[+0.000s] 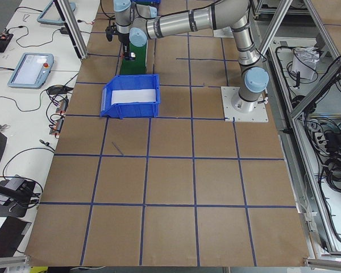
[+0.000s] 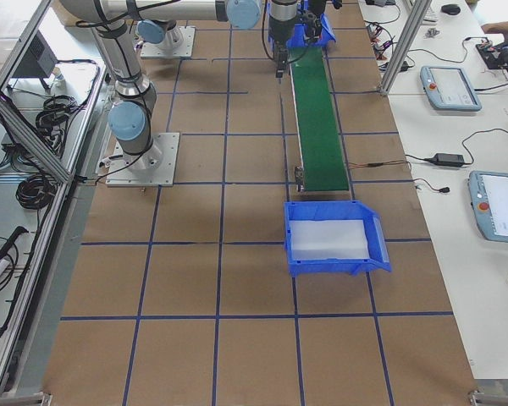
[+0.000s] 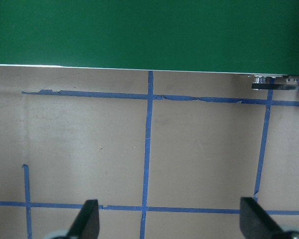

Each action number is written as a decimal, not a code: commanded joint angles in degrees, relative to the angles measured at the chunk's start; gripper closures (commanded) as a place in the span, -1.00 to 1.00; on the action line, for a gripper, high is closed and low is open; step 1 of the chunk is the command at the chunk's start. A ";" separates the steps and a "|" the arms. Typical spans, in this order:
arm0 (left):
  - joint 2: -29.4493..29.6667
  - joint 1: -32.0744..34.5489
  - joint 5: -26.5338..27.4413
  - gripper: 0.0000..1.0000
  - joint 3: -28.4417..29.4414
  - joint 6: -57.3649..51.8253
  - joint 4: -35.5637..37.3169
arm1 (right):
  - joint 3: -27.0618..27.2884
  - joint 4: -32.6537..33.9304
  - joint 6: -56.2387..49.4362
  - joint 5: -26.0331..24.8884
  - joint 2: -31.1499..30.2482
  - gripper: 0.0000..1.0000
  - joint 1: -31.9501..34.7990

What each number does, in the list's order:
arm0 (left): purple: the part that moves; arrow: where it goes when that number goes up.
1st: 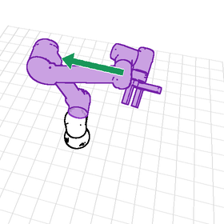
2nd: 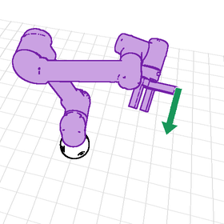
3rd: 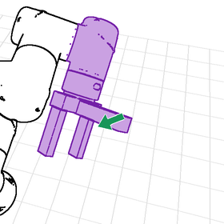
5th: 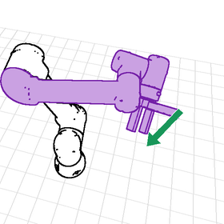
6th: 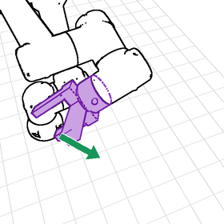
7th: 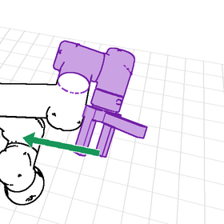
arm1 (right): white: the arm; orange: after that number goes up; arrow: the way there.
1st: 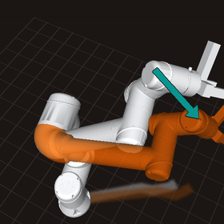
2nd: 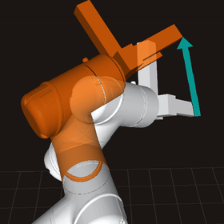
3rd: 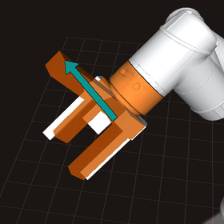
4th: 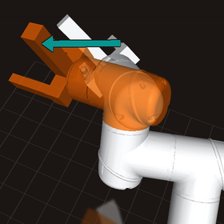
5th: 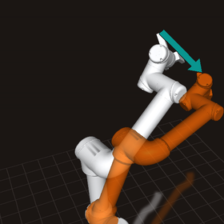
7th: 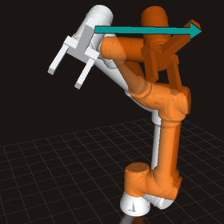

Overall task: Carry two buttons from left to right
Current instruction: 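Carry the red-capped button to the conveyor and release it, then move the left gripper back into the bin over the yellow-capped button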

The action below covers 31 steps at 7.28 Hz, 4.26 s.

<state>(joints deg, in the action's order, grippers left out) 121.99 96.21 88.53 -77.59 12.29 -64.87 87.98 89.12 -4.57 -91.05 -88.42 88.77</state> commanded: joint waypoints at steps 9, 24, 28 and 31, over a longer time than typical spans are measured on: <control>-3.42 -10.13 0.14 -1.00 8.95 -21.08 -15.35 | -0.17 0.09 0.53 0.00 0.00 -1.00 0.00; -6.32 -18.95 6.57 -1.00 1.93 -64.36 -21.44 | 1.32 0.44 -0.26 -0.09 0.00 -1.00 0.00; -6.77 -19.04 6.91 -0.96 -2.56 -82.38 -18.64 | 1.41 0.44 -0.26 0.00 0.00 -1.00 0.00; -6.07 -20.09 7.00 -0.92 -5.98 -92.24 -10.72 | 1.41 0.52 -0.26 1.31 0.00 -1.00 -0.18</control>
<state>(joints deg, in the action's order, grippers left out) 115.77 76.53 95.50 -81.82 -76.18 -78.15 89.38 89.46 -4.84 -90.40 -88.42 88.69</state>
